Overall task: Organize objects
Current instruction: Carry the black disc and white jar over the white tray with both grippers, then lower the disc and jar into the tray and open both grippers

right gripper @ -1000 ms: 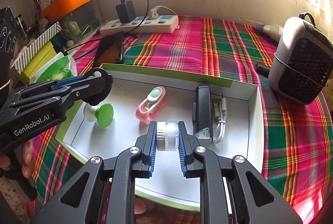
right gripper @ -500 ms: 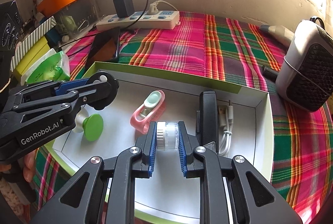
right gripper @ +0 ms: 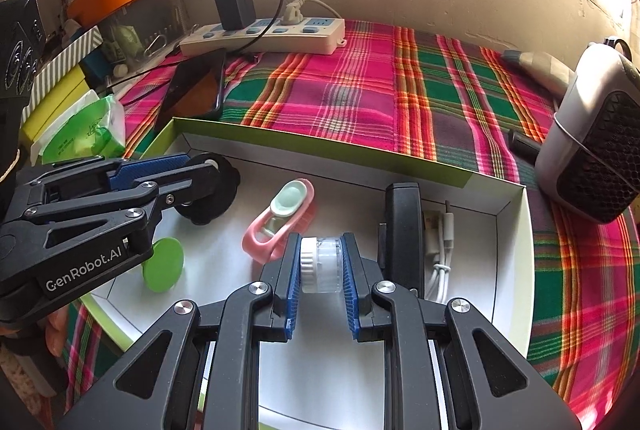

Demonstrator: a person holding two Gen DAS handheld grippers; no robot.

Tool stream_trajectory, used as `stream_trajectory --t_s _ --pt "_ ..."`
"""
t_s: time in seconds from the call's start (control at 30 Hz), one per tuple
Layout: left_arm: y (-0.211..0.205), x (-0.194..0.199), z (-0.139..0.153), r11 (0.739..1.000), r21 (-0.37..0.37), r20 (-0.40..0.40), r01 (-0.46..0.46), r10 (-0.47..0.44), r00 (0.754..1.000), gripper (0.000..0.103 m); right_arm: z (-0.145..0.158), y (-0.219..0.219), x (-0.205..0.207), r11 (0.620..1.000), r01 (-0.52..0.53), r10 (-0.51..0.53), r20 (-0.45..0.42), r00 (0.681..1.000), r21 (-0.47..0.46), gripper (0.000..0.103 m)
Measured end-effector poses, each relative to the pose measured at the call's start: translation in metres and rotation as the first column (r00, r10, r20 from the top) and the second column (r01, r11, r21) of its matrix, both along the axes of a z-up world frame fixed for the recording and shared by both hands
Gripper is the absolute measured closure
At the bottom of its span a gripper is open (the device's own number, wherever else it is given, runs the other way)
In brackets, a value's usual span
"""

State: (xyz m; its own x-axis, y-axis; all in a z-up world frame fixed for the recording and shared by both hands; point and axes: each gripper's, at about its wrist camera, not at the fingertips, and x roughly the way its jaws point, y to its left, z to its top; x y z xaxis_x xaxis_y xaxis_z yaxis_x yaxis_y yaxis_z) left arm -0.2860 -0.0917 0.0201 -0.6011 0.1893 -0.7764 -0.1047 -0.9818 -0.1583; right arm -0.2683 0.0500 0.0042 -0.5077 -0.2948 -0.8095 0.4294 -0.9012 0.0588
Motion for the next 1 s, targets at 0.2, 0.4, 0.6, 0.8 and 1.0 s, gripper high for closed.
stream_trajectory --t_s 0.2,0.4,0.6,0.8,1.0 --pt "0.002 -0.001 -0.001 1.000 -0.005 0.004 0.005 -0.005 1.000 0.079 0.000 0.000 0.000 1.000 -0.001 0.001 -0.002 1.000 0.002 0.083" --pt "0.003 -0.001 -0.001 1.000 -0.008 0.005 0.003 -0.003 1.000 0.079 -0.001 0.000 0.001 1.000 0.003 -0.003 -0.003 1.000 0.008 0.083" --pt "0.000 0.001 0.001 1.000 -0.010 0.002 -0.011 0.011 1.000 0.078 -0.001 0.001 0.001 1.000 0.001 -0.001 -0.005 1.000 0.001 0.074" --pt "-0.001 0.005 0.004 1.000 -0.007 -0.003 -0.015 0.015 1.000 0.075 0.002 0.001 0.004 1.000 0.004 -0.004 -0.019 1.000 0.008 0.070" --pt "-0.002 0.010 0.008 1.000 -0.008 -0.010 -0.017 0.017 1.000 0.074 0.005 0.004 0.008 1.000 0.015 -0.014 -0.029 0.999 0.005 0.070"
